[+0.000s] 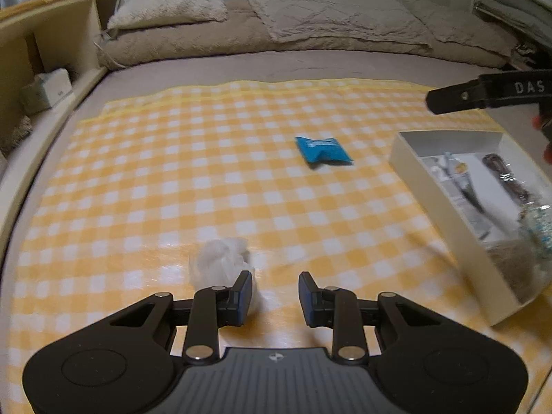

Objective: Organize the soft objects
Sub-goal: 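Lower the left tool onto the white gloves and close it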

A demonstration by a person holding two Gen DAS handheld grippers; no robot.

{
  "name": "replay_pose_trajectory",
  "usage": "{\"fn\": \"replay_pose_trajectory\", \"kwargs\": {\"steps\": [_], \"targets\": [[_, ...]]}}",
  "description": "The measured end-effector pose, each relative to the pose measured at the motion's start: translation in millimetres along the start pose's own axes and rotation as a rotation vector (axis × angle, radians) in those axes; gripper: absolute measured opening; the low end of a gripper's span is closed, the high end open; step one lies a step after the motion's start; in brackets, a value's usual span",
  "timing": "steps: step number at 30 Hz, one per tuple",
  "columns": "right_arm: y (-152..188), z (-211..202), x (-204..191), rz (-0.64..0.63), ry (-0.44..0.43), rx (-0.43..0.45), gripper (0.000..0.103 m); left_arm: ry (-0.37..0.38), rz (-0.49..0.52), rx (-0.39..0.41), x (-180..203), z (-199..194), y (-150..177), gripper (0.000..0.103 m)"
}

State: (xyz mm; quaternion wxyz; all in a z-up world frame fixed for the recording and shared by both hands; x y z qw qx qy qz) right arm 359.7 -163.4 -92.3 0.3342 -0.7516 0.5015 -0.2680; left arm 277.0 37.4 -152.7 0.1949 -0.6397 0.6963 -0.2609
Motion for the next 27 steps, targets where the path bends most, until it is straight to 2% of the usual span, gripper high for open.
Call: {"fn": "replay_pose_trajectory", "kwargs": {"steps": [5, 12, 18, 27], "targets": [[-1.7, 6.3, 1.7, -0.001, -0.003, -0.002, 0.103, -0.049, 0.040, 0.044, -17.3, 0.0, -0.6, 0.033], [-5.8, 17.7, -3.5, -0.005, -0.021, -0.008, 0.103, -0.061, 0.061, 0.037, -25.9, 7.6, 6.2, 0.036], [-15.8, 32.0, -14.6, -0.021, -0.045, -0.010, 0.103, -0.079, 0.031, 0.051, -28.9, 14.1, 1.3, 0.045], [-23.8, 78.7, -15.3, -0.019, -0.069, -0.058, 0.103, -0.119, 0.023, 0.053, -32.8, 28.0, -9.2, 0.046]]}}
Point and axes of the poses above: each gripper's, at about its wrist camera, not at the fingertips, and z roughly the way its jaws point, x to its right, y to its underside, the point moved 10 cm from there along z, roughly the way its jaws point, and after that the axes turned 11 degrees about -z, right-handed, at the moved point
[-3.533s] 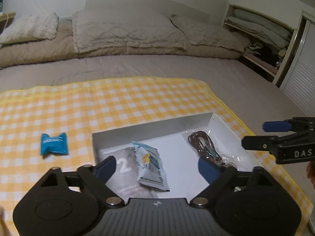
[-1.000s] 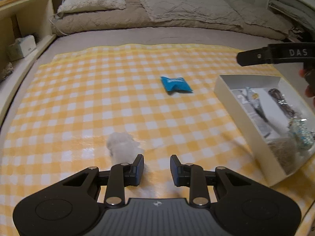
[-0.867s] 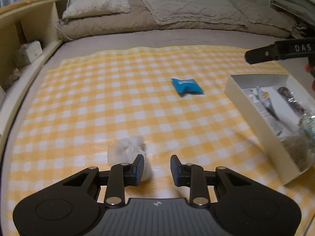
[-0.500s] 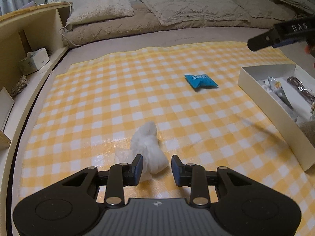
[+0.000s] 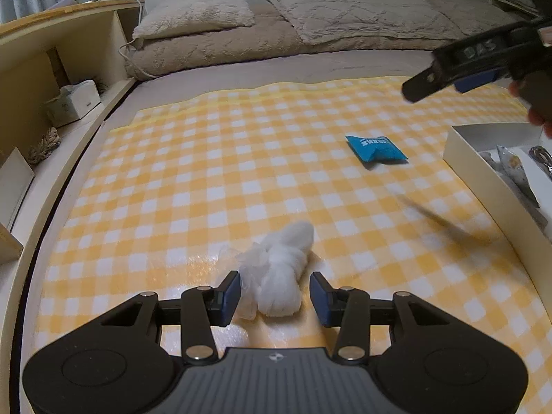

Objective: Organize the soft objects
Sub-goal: 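Lower the left tool onto the white gloves and close it, then grasp the small blue packet with the right tool while the left tool holds the gloves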

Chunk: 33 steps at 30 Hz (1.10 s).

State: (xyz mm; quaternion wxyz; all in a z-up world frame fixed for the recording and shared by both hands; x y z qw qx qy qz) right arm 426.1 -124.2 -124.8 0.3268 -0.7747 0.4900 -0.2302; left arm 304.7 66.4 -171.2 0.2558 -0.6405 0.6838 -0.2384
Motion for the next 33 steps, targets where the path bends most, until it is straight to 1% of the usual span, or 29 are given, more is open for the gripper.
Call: {"fn": "replay_pose_trajectory", "kwargs": {"steps": [2, 4, 6, 7, 9, 12, 14, 17, 23, 26, 28, 30, 31, 32, 33], "targets": [[-0.1, 12.8, -0.7, 0.001, -0.013, -0.014, 0.103, -0.005, 0.001, -0.007, -1.3, 3.3, -0.5, 0.045], [0.5, 26.7, -2.1, 0.036, -0.040, -0.034, 0.103, -0.009, 0.000, -0.015, -3.7, 6.9, -0.1, 0.043], [2.1, 41.9, -2.9, 0.084, -0.066, -0.054, 0.103, -0.011, 0.000, -0.020, -5.7, 9.2, 0.0, 0.035], [3.3, 49.1, -3.3, 0.102, -0.079, -0.067, 0.102, -0.010, -0.001, -0.020, -6.3, 9.7, -0.4, 0.034], [5.7, 61.3, -3.3, 0.135, -0.093, -0.091, 0.100, -0.006, -0.004, -0.019, -6.8, 10.0, -1.6, 0.029], [11.8, 77.5, -0.2, 0.205, -0.098, -0.135, 0.098, -0.004, -0.006, -0.016, -6.6, 11.0, -2.3, 0.027], [15.4, 86.1, 1.1, 0.251, -0.114, -0.149, 0.095, -0.003, -0.002, -0.019, -5.7, 12.0, -1.7, 0.026], [22.6, 98.3, 3.6, 0.284, -0.107, -0.179, 0.092, 0.000, -0.001, -0.018, -4.6, 12.3, -1.7, 0.025], [23.9, 111.1, 11.3, 0.281, -0.033, -0.190, 0.088, 0.000, 0.000, -0.017, -5.0, 12.6, -1.7, 0.025], [24.2, 116.5, 9.2, 0.248, 0.010, -0.200, 0.088, 0.001, -0.002, -0.017, -5.0, 13.1, -1.6, 0.025], [23.8, 118.2, 6.1, 0.193, 0.063, -0.201, 0.083, 0.003, -0.004, -0.017, -5.0, 13.2, -1.7, 0.025], [20.6, 115.6, 1.9, 0.120, 0.112, -0.177, 0.067, 0.004, -0.005, -0.017, -5.1, 13.3, -2.0, 0.025], [18.9, 114.0, 0.8, 0.106, 0.131, -0.167, 0.067, 0.005, -0.006, -0.017, -5.1, 13.1, -1.9, 0.025], [16.9, 112.4, -0.3, 0.111, 0.133, -0.154, 0.070, 0.006, -0.008, -0.017, -5.0, 12.9, -1.7, 0.025], [15.1, 111.5, -1.1, 0.129, 0.113, -0.140, 0.075, 0.007, -0.009, -0.017, -5.2, 12.6, -1.8, 0.025]]}}
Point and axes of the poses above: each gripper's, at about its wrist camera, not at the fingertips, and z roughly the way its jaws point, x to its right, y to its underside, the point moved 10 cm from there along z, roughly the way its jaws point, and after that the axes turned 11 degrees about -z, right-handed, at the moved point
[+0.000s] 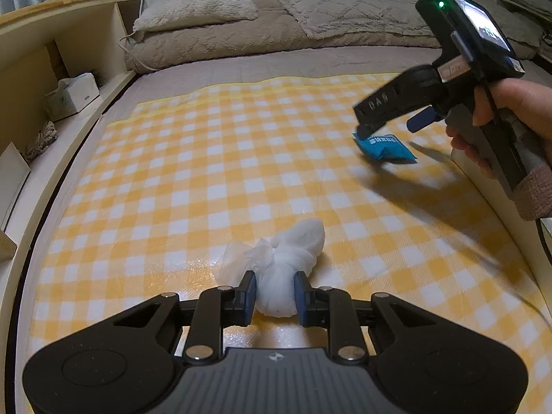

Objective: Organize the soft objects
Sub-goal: 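Grasp the small blue packet with the right tool while the left tool holds the gloves, then carry the gloves and blue packet into the white box and open both tools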

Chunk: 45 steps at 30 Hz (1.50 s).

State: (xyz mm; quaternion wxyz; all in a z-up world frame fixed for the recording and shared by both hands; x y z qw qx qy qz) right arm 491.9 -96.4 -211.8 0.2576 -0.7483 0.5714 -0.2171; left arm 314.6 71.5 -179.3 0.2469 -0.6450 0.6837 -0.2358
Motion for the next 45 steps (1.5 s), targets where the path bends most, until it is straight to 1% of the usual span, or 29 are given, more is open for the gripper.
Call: {"fn": "replay_pose_trajectory", "kwargs": {"steps": [2, 5, 6, 10, 18, 21, 23, 25, 26, 27, 29, 34, 36, 40, 45], "targets": [[-0.8, 0.6, -3.5, 0.042, -0.061, -0.004, 0.080, 0.002, -0.002, 0.000, 0.3, -0.1, -0.1, 0.025], [1.6, 8.7, -5.4, 0.122, -0.128, -0.038, 0.079, 0.005, -0.006, -0.001, -0.1, -0.2, -0.3, 0.025], [1.9, 13.0, -4.4, 0.145, -0.134, -0.050, 0.079, 0.006, -0.008, -0.001, -0.6, -0.2, -0.4, 0.025], [6.0, 23.8, 5.0, 0.172, -0.096, -0.063, 0.078, 0.012, -0.015, -0.002, -2.7, 0.9, -1.3, 0.025], [4.0, 27.4, 14.1, 0.240, -0.087, -0.041, 0.077, 0.017, -0.019, -0.005, -3.2, 3.1, -1.7, 0.025], [2.1, 34.9, 15.2, 0.212, -0.054, -0.054, 0.073, 0.017, -0.020, -0.005, -3.4, 3.0, -1.7, 0.025], [3.2, 33.6, 11.3, 0.195, -0.031, -0.071, 0.073, 0.017, -0.019, -0.005, -3.1, 3.5, -1.7, 0.025], [4.2, 33.2, 8.5, 0.178, -0.025, -0.075, 0.072, 0.018, -0.018, -0.003, -2.2, 5.1, -2.3, 0.025], [5.2, 32.9, 8.2, 0.165, -0.020, -0.077, 0.070, 0.019, -0.017, -0.003, -2.1, 5.3, -2.3, 0.025], [5.8, 32.6, 8.7, 0.153, -0.011, -0.077, 0.064, 0.019, -0.015, -0.003, -1.6, 5.8, -2.7, 0.025], [5.6, 32.2, 9.6, 0.143, -0.017, -0.070, 0.062, 0.019, -0.016, -0.004, -1.0, 6.4, -3.1, 0.025], [5.4, 26.1, 8.2, 0.093, -0.029, -0.049, 0.052, 0.018, -0.011, -0.003, -0.5, 6.1, -4.0, 0.025], [6.2, 21.4, 6.9, 0.061, -0.030, -0.040, 0.049, 0.016, -0.010, -0.001, 0.5, 5.2, -5.9, 0.024], [8.4, 1.2, 3.2, 0.036, -0.042, -0.018, 0.047, 0.018, -0.018, 0.011, 2.4, -0.1, -10.7, 0.023], [4.5, -29.4, -0.5, -0.001, -0.060, 0.027, 0.046, 0.022, -0.023, 0.057, 8.1, -15.9, -20.6, 0.022]]}}
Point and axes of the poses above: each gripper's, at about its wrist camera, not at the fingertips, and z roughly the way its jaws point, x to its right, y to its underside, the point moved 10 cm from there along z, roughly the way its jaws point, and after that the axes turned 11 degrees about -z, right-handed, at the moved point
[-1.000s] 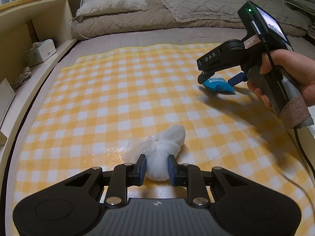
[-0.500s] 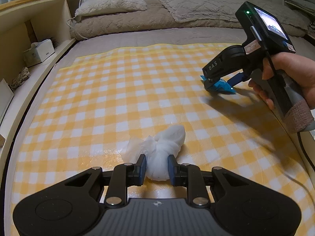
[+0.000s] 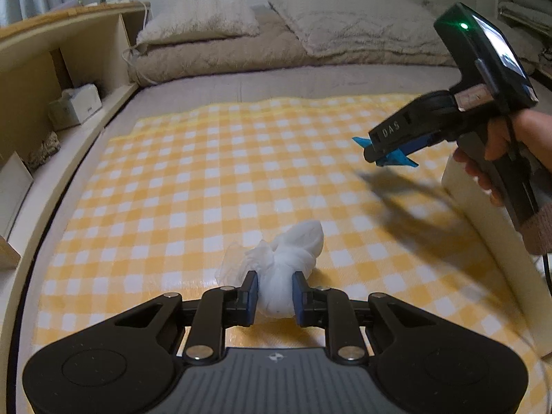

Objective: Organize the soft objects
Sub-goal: 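Carry the gloves and blue packet into the white box and open both tools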

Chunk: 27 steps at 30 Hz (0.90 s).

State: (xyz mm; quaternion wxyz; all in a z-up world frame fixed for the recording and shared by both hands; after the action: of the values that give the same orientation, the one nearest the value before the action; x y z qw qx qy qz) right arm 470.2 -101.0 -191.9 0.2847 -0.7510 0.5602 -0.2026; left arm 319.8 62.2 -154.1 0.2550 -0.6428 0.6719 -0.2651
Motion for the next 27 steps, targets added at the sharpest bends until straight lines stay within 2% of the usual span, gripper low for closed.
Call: {"fn": "replay_pose_trajectory", "kwargs": {"steps": [16, 23, 27], "targets": [[-4.5, -119.5, 9.8, -0.067, -0.043, 0.149, 0.045, 0.044, -0.056, 0.144, 19.3, -64.8, -22.9, 0.022], [13.7, -184.8, 28.0, -0.109, -0.030, 0.184, 0.045, 0.107, -0.046, 0.189, 50.4, -81.4, -33.9, 0.022], [24.1, -221.5, 50.3, -0.089, -0.006, 0.205, 0.045, 0.155, -0.032, 0.209, 77.0, -89.1, -40.3, 0.022]]}}
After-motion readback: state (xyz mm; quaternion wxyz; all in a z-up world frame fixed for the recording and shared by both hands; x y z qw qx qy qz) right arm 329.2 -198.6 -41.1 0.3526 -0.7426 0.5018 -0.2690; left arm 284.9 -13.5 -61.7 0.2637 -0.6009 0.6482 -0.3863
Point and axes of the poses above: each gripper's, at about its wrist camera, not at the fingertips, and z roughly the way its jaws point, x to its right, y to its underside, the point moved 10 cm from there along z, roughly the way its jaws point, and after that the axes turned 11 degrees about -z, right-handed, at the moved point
